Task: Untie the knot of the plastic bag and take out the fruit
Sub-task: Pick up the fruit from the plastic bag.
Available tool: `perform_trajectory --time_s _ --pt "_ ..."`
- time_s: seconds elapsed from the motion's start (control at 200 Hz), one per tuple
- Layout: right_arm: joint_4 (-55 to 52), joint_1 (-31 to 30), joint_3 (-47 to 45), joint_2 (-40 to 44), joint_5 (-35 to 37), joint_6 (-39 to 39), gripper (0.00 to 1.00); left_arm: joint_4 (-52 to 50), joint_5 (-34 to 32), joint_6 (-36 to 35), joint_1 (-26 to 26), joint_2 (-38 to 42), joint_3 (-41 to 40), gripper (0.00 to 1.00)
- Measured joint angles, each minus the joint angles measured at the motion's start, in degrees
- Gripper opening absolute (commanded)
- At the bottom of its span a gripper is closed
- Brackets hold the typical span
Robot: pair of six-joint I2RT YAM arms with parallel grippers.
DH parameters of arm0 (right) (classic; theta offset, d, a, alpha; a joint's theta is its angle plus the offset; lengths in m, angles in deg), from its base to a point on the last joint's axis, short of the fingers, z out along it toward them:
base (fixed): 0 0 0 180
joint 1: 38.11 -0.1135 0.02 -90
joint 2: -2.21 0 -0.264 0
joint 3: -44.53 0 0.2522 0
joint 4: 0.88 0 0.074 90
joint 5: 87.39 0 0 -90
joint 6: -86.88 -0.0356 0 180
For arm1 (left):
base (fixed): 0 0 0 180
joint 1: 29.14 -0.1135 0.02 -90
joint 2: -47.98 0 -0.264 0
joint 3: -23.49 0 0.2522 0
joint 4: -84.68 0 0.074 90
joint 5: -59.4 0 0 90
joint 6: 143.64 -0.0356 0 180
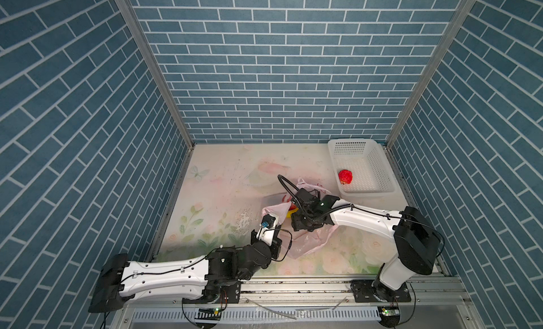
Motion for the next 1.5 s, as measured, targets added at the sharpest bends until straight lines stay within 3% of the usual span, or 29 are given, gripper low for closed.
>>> perform_trajectory --time_s 0.3,0.725,1.025,1.31,1.5 --pt "-1.2 3.9 -0.7 -0.2 10.8 -7.5 0.71 -0.2 2.5 -0.2 0.0 0.9 0.0 0.0" --pt "4.6 4.2 -3.6 0.9 13.6 -10.9 0.74 -0.3 6.8 -2.9 0.0 -3.8 2.9 0.0" --pt "8.7 5.3 -4.0 -3.6 14.9 -13.4 0.66 -0.3 7.5 -3.5 0.0 -3.7 2.9 0.0" --pt "12.0 5.6 -5.2 -4.5 15.0 -13.8 0.39 -0.3 6.7 -3.1 0.0 -2.4 2.9 0.0" --pt "12.7 4.9 -6.0 -3.1 14.6 -13.2 0.36 -0.3 5.3 -2.9 0.0 -2.4 2.9 0.0"
